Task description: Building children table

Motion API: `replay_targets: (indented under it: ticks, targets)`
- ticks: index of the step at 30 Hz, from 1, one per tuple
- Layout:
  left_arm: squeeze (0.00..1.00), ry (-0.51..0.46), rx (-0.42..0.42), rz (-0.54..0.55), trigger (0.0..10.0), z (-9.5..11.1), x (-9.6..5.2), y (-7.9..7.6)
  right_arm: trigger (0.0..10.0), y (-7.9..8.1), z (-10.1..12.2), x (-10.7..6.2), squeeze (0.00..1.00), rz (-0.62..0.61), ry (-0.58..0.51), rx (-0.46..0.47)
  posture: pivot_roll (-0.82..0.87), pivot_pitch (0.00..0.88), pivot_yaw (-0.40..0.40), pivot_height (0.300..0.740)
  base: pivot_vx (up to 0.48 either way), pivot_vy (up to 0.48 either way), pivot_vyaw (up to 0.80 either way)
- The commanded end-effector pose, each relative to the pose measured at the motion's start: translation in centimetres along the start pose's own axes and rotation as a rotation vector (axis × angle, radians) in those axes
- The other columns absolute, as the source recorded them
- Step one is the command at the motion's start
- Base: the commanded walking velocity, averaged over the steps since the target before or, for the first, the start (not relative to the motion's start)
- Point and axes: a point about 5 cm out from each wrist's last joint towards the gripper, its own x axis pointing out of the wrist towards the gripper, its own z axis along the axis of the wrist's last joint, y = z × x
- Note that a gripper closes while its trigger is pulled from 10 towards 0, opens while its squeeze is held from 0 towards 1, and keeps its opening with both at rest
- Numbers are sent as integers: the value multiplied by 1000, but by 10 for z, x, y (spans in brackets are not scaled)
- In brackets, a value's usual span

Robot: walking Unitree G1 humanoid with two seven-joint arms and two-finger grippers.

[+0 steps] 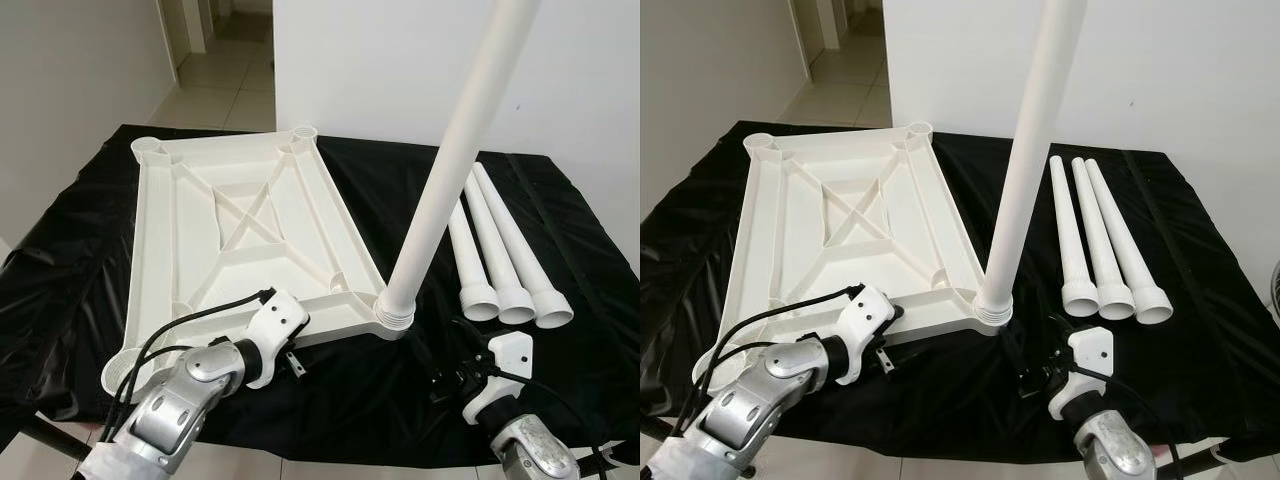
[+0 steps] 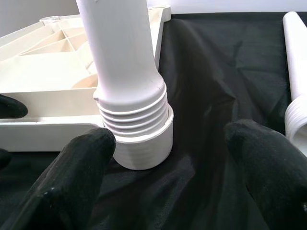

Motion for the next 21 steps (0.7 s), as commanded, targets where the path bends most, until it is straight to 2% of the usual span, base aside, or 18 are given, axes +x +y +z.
replay_targets:
  ticks: [1, 3, 4, 5, 6, 7, 9, 15, 18, 21]
  targets:
    - [0, 44, -18, 27, 10000, -7, -3, 2, 10000, 0, -3, -1, 0, -2, 4, 8, -34, 72, 10, 740, 0, 0, 0]
    - [0, 45, -18, 27, 10000, -7, -3, 2, 10000, 0, -3, -1, 0, -1, 4, 8, -34, 72, 10, 740, 0, 0, 0]
    - [0, 62, -28, 73, 2941, -7, -5, 8, 10000, 0, -3, 0, 0, 0, 3, 7, -28, 65, 14, 740, 0, 0, 0]
    - [0, 62, -28, 73, 2941, -7, -5, 8, 10000, 0, -3, 0, 0, 0, 3, 7, -28, 65, 14, 740, 0, 0, 0]
    - [0, 77, -36, 119, 235, -7, -6, 14, 10000, 1, -4, 1, 0, 1, 3, 6, -28, 64, 13, 740, 0, 0, 0]
    - [0, 77, -36, 119, 235, -7, -6, 14, 10000, 1, -4, 1, 0, 1, 3, 6, -28, 64, 13, 740, 0, 0, 0]
    - [0, 102, -52, 191, 0, -7, -7, 21, 10000, 1, -4, 3, 0, 3, 2, 0, -26, 64, 12, 740, 0, 0, 0]
    - [0, 111, -58, 210, 0, -7, -7, 22, 10000, 1, -4, 4, 0, 2, 2, -3, -27, 65, 13, 740, 0, 0, 0]
    - [0, 118, -85, 279, 0, -4, -3, 23, 10000, -2, -3, 6, 0, -9, -3, -14, -32, 68, 12, 740, 0, 0, 0]
    - [0, 118, -88, 302, 0, -1, -1, 22, 10000, -3, -2, 7, 0, -14, -7, -16, -33, 71, 13, 740, 0, 0, 0]
